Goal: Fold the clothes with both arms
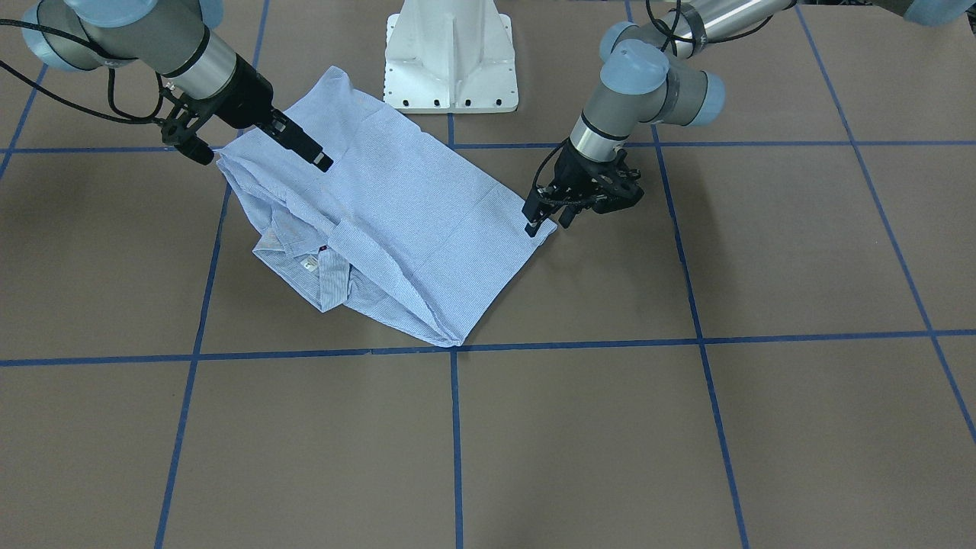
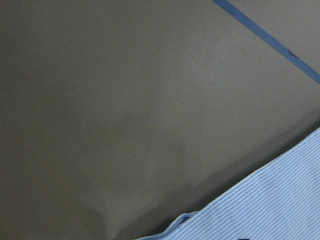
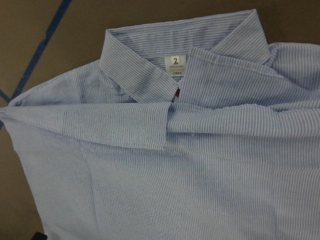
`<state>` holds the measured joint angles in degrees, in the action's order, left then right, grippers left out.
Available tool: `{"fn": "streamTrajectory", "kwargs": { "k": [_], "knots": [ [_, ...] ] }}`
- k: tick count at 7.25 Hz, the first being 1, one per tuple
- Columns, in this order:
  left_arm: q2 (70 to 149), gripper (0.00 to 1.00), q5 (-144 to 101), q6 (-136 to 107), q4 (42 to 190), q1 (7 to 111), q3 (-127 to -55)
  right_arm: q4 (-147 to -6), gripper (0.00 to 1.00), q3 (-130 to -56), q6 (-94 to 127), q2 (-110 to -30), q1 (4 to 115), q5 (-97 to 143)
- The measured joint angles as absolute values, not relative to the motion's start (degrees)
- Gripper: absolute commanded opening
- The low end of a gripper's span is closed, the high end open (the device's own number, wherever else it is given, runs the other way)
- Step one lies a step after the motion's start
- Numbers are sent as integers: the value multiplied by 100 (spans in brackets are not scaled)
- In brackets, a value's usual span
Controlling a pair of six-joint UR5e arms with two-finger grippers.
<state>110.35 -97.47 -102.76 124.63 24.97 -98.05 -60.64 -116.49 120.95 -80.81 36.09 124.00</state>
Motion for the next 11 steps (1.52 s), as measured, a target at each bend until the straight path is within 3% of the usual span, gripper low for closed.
{"fn": "streamTrajectory", "kwargs": {
  "k": [2,4,5,9,11],
  "knots": [
    [10991,43,-9740,-10290,12455,2490,-9811,-6066,100,-11653,12094,-8092,3613,12401],
    [10986,8,-9738,-10331,12441,2474,-9839,-6072,100,-11652,12094,-8097,3609,12401],
    [10986,0,-9738,-10345,12399,2460,-9851,-6073,100,-11652,12094,-8100,3610,12401],
    [10886,0,-9704,-10101,12062,2527,-10016,-6073,100,-11684,12094,-8090,3612,12401],
    [11234,0,-9709,-9151,11967,3109,-9737,-6073,100,-11695,12094,-8084,3612,12401]
  ]
}}
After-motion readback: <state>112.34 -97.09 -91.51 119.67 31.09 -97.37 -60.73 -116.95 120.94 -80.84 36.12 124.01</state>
